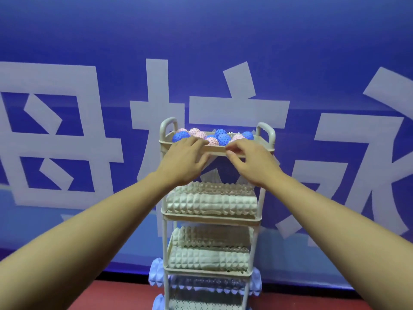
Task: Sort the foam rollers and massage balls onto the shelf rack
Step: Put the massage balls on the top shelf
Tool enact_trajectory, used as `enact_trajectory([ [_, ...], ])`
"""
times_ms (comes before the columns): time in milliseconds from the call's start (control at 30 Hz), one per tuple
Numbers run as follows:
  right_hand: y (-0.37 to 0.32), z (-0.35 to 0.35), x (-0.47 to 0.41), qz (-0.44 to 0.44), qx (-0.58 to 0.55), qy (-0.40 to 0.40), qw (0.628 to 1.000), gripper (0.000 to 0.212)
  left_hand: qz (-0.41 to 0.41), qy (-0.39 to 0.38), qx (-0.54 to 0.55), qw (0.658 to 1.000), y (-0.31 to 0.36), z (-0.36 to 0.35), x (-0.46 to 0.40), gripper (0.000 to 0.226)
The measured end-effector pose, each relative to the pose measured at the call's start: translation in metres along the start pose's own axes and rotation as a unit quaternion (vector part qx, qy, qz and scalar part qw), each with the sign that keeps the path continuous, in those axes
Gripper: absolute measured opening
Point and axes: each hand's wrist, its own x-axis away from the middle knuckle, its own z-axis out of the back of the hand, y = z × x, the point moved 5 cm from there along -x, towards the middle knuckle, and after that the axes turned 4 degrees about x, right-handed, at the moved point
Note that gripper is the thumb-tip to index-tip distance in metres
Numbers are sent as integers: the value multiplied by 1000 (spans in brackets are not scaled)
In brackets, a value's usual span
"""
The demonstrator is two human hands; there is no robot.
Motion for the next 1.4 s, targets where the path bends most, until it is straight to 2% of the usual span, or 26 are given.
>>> enact_trajectory([
  [100, -7, -12, 33, -34, -57, -101, 993, 25, 24, -53, 40, 997, 21, -8, 41, 39],
  [167, -2, -31, 61, -63, -22, -209, 976, 29, 53, -158, 54, 985, 31, -25, 69, 42],
  [233, 5, -54, 95, -91, 0, -301, 949, 39, 103, -292, 93, 946, 35, -49, 102, 44],
  [300, 10, -74, 130, -117, -3, -357, 927, 45, 136, -398, 107, 901, 36, -72, 136, 45],
  [400, 19, -99, 179, -157, 6, -379, 912, 47, 181, -473, 91, 858, 29, -107, 188, 50],
  [567, 36, -154, 259, -213, 17, -458, 863, 50, 211, -526, 126, 814, 37, -161, 271, 49],
  [800, 69, -253, 373, -268, 26, -534, 801, 48, 252, -616, 154, 730, 40, -249, 381, 41],
  [867, 87, -291, 411, -277, 29, -563, 778, 53, 265, -638, 157, 706, 41, -278, 410, 44],
  [1067, 130, -386, 474, -301, 2, -603, 739, 48, 316, -687, 156, 635, 27, -383, 499, 50],
  [1133, 145, -423, 491, -314, -15, -616, 722, 52, 350, -667, 156, 639, 19, -417, 520, 49],
  [1233, 167, -478, 517, -318, -25, -632, 706, 49, 403, -608, 145, 669, 3, -465, 548, 46],
  [1400, 193, -552, 555, -333, -25, -630, 701, 52, 442, -580, 147, 668, -11, -533, 597, 47],
])
